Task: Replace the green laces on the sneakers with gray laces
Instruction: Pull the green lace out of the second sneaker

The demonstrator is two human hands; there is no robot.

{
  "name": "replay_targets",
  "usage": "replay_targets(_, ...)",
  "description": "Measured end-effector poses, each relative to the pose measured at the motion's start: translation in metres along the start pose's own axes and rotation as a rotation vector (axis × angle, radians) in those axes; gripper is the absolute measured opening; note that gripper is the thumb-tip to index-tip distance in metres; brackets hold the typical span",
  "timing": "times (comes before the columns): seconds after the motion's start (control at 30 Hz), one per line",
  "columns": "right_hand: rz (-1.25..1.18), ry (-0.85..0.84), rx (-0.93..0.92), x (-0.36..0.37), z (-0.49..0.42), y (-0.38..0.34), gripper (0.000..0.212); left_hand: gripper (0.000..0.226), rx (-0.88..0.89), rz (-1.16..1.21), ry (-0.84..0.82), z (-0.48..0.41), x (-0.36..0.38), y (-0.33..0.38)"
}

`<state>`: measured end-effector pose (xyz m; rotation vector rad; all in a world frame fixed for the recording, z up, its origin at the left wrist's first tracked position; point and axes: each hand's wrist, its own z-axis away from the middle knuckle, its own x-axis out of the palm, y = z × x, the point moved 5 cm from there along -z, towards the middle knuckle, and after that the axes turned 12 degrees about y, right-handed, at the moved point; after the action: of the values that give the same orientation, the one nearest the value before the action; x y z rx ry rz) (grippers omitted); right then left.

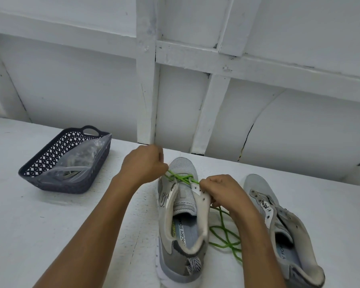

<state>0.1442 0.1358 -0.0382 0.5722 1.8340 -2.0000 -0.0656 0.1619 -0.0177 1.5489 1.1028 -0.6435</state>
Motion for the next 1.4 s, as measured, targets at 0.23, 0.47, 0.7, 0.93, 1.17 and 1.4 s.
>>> replay_targets(0.23, 0.033, 0.015, -0.041, 0.006, -0.003, -0.001, 0.026, 0.015, 0.290, 0.123, -0.163, 0.011, 0.009, 0.036)
replay_targets(0.47, 0.035, 0.024, -0.044, 0.008, -0.004, -0.001, 0.029, 0.004, 0.276, -0.014, -0.252, 0.013, 0.028, 0.046)
replay_targets(0.7, 0.002, 0.034, -0.030, 0.007, -0.003, -0.001, 0.039, 0.011, 0.282, 0.075, -0.287, 0.017, 0.030, 0.046)
replay_targets(0.93, -0.010, 0.032, -0.023, 0.006, -0.002, 0.002, 0.033, 0.010, -0.050, 0.773, -0.241, 0.021, 0.006, 0.030)
replay_targets(1.17, -0.021, 0.038, -0.037, 0.009, 0.000, 0.005, 0.044, 0.013, -0.180, 1.251, -0.286, 0.020, -0.009, 0.027)
replay_targets(1.4, -0.025, 0.052, -0.037, 0.012, -0.002, 0.006, 0.044, 0.008, 0.069, 0.437, -0.311, 0.018, 0.013, 0.025)
